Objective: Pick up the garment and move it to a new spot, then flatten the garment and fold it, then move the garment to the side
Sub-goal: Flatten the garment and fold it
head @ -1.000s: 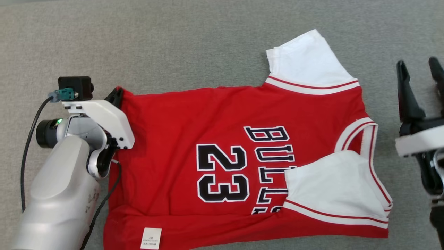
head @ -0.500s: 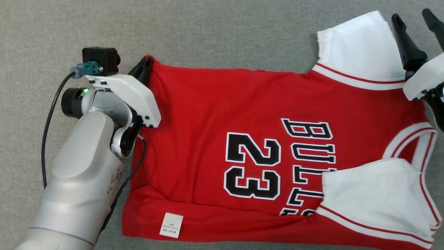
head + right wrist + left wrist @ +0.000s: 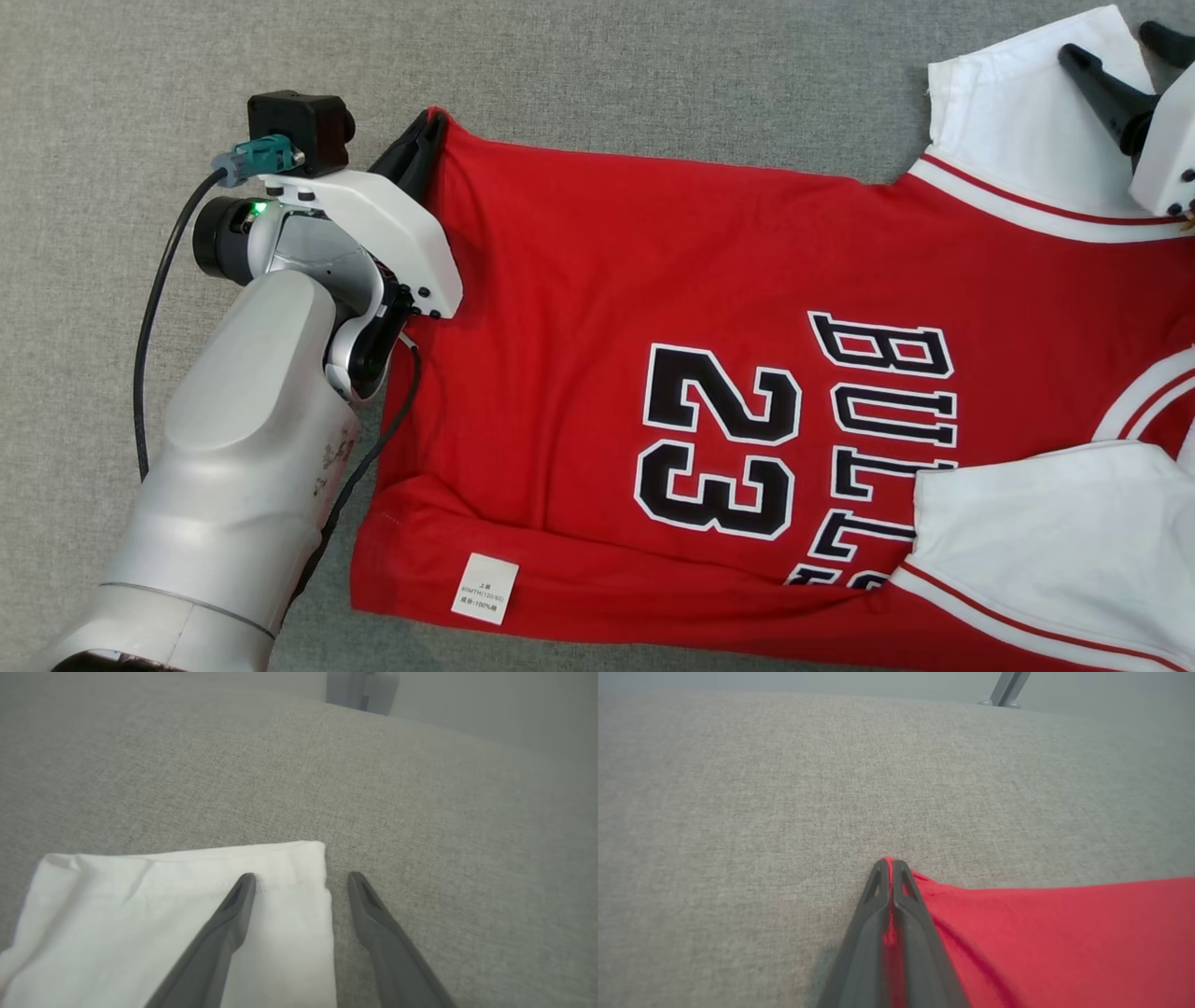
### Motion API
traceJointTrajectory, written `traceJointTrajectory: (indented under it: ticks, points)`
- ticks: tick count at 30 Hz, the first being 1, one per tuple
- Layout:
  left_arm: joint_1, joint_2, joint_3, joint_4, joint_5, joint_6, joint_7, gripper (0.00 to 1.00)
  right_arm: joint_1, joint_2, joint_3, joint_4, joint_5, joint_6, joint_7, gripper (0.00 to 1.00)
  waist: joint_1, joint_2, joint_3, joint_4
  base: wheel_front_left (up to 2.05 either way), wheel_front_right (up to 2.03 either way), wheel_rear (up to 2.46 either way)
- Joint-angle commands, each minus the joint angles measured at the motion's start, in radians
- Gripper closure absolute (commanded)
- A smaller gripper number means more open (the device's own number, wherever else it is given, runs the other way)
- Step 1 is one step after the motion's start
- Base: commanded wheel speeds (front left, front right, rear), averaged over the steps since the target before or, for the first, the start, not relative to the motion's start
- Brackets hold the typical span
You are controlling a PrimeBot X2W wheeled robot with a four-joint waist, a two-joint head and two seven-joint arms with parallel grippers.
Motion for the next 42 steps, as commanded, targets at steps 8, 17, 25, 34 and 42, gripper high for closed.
traceJointTrajectory:
  ticks: [8, 17, 25, 34, 42]
  points:
    - [-0.012, -0.002, -0.003, 0.038, -0.017, -0.011, -0.027, 1.00, -0.063, -0.029, 0.090, 0.025, 0.087, 0.000, -0.017, 1.00, 0.0000, 0.0000, -0.001, 0.004, 0.00, 0.00, 0.00]
    - [-0.005, 0.031, 0.033, -0.015, -0.043, -0.020, -0.082, 1.00, -0.079, -0.078, 0.133, -0.050, 0.165, 0.000, -0.189, 1.00, 0.0000, 0.0000, -0.033, -0.018, 0.00, 0.00, 0.00]
    - [0.044, 0.059, 0.075, -0.099, -0.099, -0.020, -0.061, 1.00, -0.030, -0.106, 0.162, -0.115, 0.260, 0.000, -0.255, 1.00, 0.0000, 0.0000, -0.054, -0.041, 0.00, 0.00, 0.00]
    - [0.256, 0.075, 0.148, -0.280, -0.303, -0.089, 0.030, 1.00, 0.245, -0.179, 0.129, -0.407, 0.493, 0.000, -0.404, 1.00, 0.0000, 0.0000, -0.097, -0.082, 0.00, 0.00, 0.00]
    - [0.447, 0.126, 0.259, -0.495, -0.474, -0.075, 0.099, 1.00, 0.565, -0.266, 0.087, -0.648, 0.610, 0.000, -0.538, 1.00, 0.0000, 0.0000, -0.116, -0.128, 0.00, 0.00, 0.00]
